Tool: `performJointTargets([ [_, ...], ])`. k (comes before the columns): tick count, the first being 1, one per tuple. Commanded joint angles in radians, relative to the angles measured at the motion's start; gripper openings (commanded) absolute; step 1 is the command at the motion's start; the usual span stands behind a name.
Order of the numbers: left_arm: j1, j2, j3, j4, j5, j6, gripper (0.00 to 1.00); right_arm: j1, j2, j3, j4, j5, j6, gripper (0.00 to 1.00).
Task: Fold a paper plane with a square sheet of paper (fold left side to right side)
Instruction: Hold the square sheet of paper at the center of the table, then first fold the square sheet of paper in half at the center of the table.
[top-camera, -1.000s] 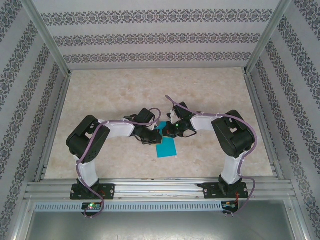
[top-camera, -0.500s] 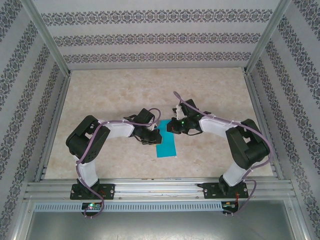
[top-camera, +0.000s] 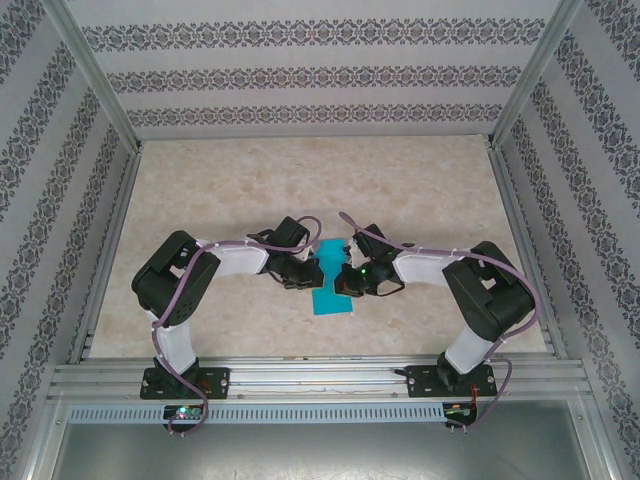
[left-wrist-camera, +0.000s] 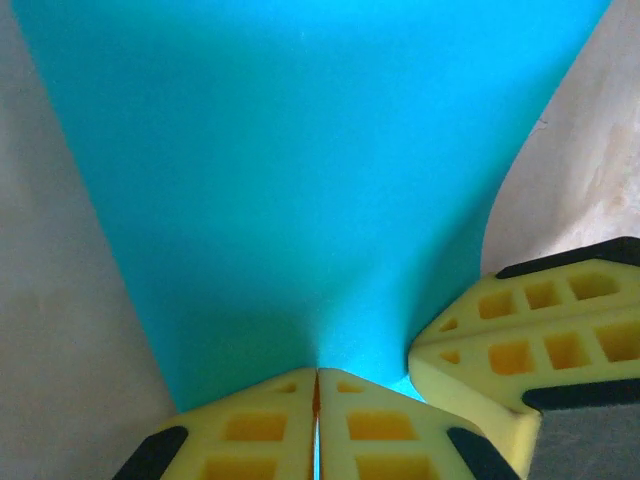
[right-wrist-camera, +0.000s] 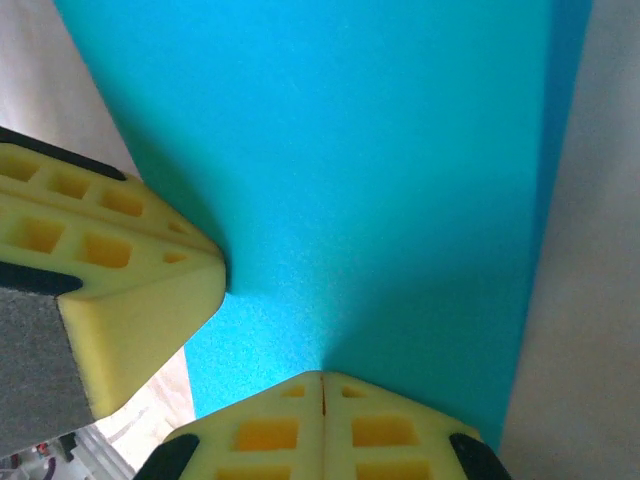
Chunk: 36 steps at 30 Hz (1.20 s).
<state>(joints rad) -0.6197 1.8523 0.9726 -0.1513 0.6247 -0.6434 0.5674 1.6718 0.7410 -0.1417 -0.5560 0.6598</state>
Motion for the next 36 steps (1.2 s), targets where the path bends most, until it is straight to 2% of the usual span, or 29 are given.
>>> performJointTargets([
  [1,0.006,-0.019,0.035,-0.046,-0.01,-0.004,0.1,0.008,0.027,-0.021,-0.046,0.075,-0.001,0.0],
  [10,0.046,0.012,0.078,0.016,0.006,0.014,0.1,0.007,0.058,-0.022,-0.091,0.135,-0.028,0.0],
  [19,0.064,0.059,0.037,0.094,-0.008,-0.002,0.1,0.006,0.074,-0.008,-0.126,0.158,-0.049,0.0],
  [36,0.109,0.081,-0.01,0.147,-0.098,-0.006,0.11,0.003,0.095,0.007,-0.191,0.21,-0.089,0.0],
])
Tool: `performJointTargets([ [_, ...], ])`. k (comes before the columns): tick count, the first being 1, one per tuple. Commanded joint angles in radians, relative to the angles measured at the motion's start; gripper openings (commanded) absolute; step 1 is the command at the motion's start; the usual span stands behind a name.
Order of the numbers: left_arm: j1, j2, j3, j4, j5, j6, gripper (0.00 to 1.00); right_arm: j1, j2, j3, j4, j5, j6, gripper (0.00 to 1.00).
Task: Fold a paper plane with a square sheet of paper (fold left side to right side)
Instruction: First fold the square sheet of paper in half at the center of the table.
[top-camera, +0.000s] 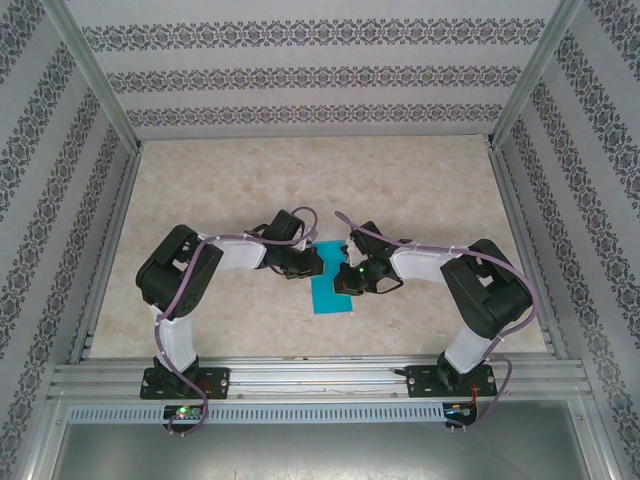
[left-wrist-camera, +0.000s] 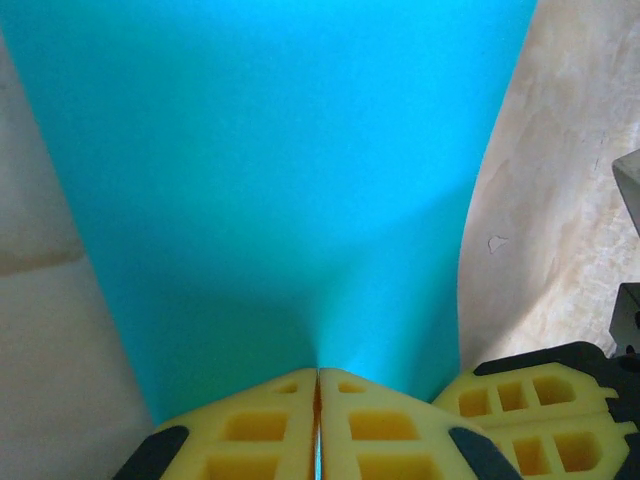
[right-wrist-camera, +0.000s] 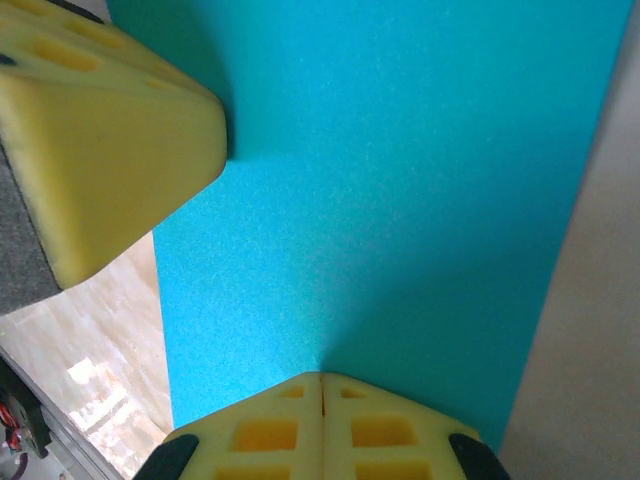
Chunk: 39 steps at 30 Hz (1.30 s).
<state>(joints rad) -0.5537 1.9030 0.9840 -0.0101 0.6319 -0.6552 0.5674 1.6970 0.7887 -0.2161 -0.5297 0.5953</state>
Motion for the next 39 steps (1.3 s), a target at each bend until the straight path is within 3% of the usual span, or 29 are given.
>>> performJointTargets([
  [1,0.051,0.033,-0.012,0.002,-0.107,0.01,0.11,0.002,0.073,-0.04,-0.118,0.183,-0.025,0.0],
  [15,0.141,0.119,0.16,-0.032,-0.123,0.058,0.11,-0.004,0.084,-0.046,-0.112,0.182,-0.031,0.0],
  [39,0.178,0.223,0.331,-0.051,-0.18,0.057,0.11,-0.008,0.079,-0.049,-0.105,0.176,-0.024,0.0],
])
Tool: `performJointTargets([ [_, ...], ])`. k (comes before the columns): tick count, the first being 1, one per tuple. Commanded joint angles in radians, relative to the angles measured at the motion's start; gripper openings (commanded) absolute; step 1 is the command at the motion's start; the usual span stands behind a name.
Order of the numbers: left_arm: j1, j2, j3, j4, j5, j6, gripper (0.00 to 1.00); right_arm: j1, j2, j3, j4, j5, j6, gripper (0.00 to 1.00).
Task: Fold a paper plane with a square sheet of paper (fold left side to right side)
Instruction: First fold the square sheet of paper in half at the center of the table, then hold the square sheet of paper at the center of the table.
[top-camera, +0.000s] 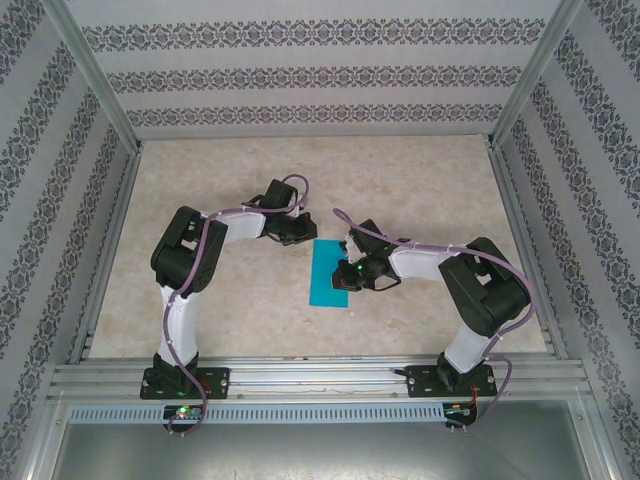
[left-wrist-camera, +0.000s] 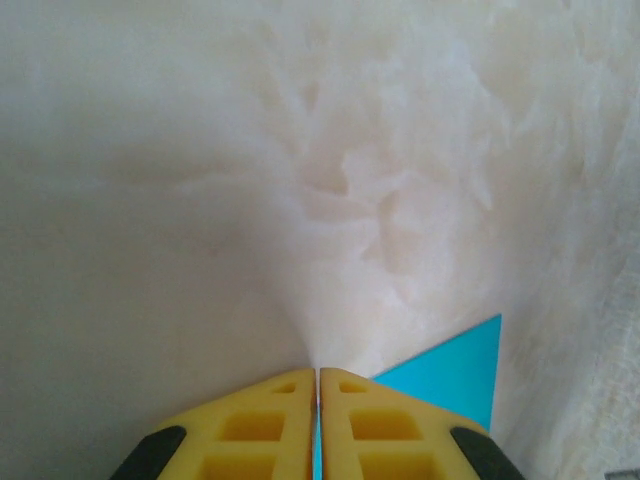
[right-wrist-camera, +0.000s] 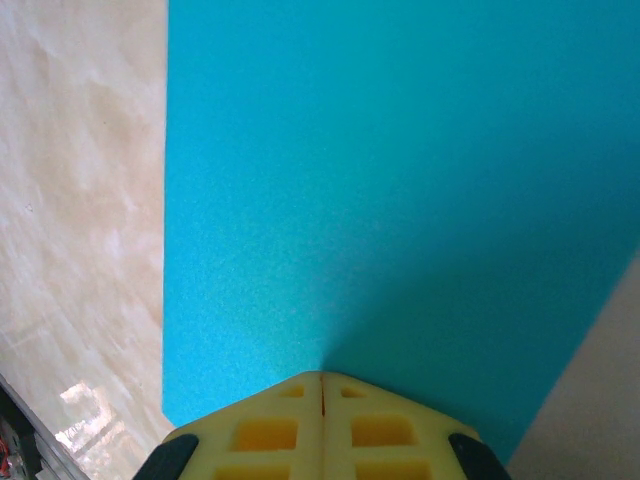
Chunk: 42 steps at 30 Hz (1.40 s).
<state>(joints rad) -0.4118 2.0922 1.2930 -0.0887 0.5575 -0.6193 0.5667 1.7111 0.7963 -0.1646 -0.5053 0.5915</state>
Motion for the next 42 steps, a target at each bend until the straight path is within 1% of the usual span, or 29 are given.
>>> performJointTargets([
  [1,0.037,0.034,0.023,0.029,-0.104,0.021,0.11,-0.007,0.064,-0.057,-0.153,0.149,-0.019,0.0],
  [3,0.036,0.022,0.018,0.026,-0.101,0.025,0.11,-0.007,0.063,-0.056,-0.147,0.142,-0.015,0.0],
  [6,0.037,-0.039,-0.026,0.033,-0.106,0.035,0.11,-0.009,0.055,-0.055,-0.138,0.136,-0.009,0.0],
  [11,0.029,-0.214,-0.169,0.034,-0.11,0.037,0.11,-0.013,0.037,-0.058,-0.101,0.107,0.011,0.0],
  [14,0.0,-0.3,-0.252,0.04,-0.087,0.015,0.11,-0.013,0.031,-0.059,-0.083,0.099,0.019,0.0],
  [17,-0.046,-0.347,-0.312,0.066,-0.06,-0.028,0.11,-0.013,0.028,-0.062,-0.069,0.099,0.025,0.0],
  [23,-0.115,-0.328,-0.339,0.092,-0.043,-0.078,0.11,-0.013,0.033,-0.062,-0.07,0.102,0.025,0.0],
  [28,-0.137,-0.265,-0.312,0.109,-0.025,-0.087,0.11,-0.012,0.033,-0.057,-0.068,0.093,0.024,0.0],
  [32,-0.142,-0.232,-0.288,0.065,-0.053,-0.073,0.11,-0.012,0.025,-0.047,-0.07,0.082,0.022,0.01],
  [35,-0.144,-0.223,-0.294,0.036,-0.077,-0.066,0.11,-0.012,0.007,-0.031,-0.068,0.065,0.025,0.04],
  [39,-0.147,-0.225,-0.311,0.004,-0.096,-0.06,0.1,-0.018,-0.057,-0.001,-0.067,0.034,0.038,0.14],
  [42,-0.149,-0.23,-0.333,0.0,-0.102,-0.068,0.1,-0.047,-0.129,-0.001,-0.078,0.013,0.041,0.22],
])
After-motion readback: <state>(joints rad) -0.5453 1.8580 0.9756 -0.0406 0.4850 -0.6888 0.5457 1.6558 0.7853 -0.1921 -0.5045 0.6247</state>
